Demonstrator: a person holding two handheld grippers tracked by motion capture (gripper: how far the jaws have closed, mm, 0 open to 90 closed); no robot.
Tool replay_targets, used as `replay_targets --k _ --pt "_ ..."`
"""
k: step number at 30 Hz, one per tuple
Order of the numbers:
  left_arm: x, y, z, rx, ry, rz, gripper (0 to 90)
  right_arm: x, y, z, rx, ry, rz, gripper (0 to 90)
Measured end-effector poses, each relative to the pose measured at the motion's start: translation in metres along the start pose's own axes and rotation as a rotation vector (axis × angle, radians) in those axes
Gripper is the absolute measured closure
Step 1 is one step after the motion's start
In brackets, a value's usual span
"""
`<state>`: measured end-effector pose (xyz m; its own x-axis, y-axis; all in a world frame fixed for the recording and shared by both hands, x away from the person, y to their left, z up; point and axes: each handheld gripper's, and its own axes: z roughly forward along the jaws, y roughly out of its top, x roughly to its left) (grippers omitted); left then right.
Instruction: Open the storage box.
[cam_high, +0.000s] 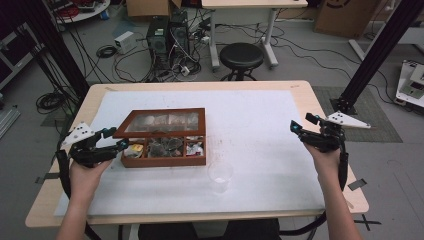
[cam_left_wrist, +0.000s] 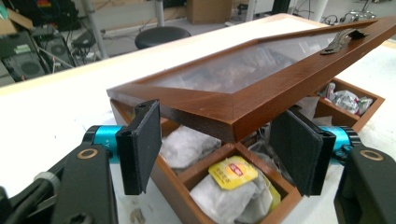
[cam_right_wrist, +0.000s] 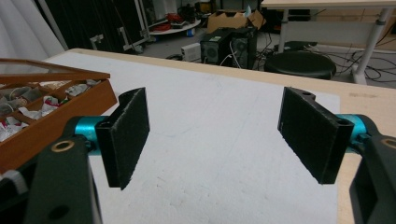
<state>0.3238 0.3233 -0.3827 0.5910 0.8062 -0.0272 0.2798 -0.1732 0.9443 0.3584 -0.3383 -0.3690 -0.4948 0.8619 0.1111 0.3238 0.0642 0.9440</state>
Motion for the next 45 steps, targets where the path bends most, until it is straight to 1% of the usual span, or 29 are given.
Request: replay_targets --k 3,7,12,16,18,23,25,28,35,39,40,45 --pt "0.001 0.003 0.002 -0.002 -0.011 0.006 35.0 0.000 0.000 0.000 0.003 0.001 0.005 25.4" --pt "0.002 0.009 0.003 -0.001 -0.009 0.016 35.0 0.001 0.000 0.001 0.003 0.000 0.006 25.4" --pt "0.003 0.015 0.004 -0.011 -0.008 0.019 35.5 0.000 0.000 0.001 0.000 0.003 0.008 25.4" --pt "0.006 0.024 0.005 -0.009 -0.012 0.023 35.7 -0.001 0.000 0.001 -0.001 0.003 0.009 25.3" --pt "0.007 0.026 0.005 -0.010 -0.012 0.024 35.8 -0.001 0.000 0.001 0.000 0.004 0.011 25.3" --pt "0.012 0.032 0.007 -0.020 -0.022 0.007 35.7 -0.001 0.000 0.000 -0.002 0.005 0.011 25.3" --pt "0.013 0.037 0.008 -0.017 -0.023 0.009 35.8 -0.001 0.000 0.000 -0.001 0.005 0.013 25.4" --pt "0.015 0.041 0.009 -0.015 -0.024 0.009 35.8 -0.001 0.000 0.001 0.000 0.005 0.014 25.4" --pt "0.020 0.051 0.012 -0.025 -0.024 0.003 35.8 -0.001 0.000 0.001 0.000 0.005 0.012 25.3" --pt "0.022 0.057 0.014 -0.024 -0.019 0.008 36.1 -0.002 0.001 0.001 -0.002 0.004 0.010 25.4" --pt "0.022 0.058 0.014 -0.034 -0.016 0.009 36.2 -0.002 0.001 0.001 -0.001 0.003 0.010 25.4" --pt "0.026 0.063 0.017 -0.041 -0.019 -0.002 36.1 -0.002 0.001 0.000 0.002 0.005 0.015 25.3"
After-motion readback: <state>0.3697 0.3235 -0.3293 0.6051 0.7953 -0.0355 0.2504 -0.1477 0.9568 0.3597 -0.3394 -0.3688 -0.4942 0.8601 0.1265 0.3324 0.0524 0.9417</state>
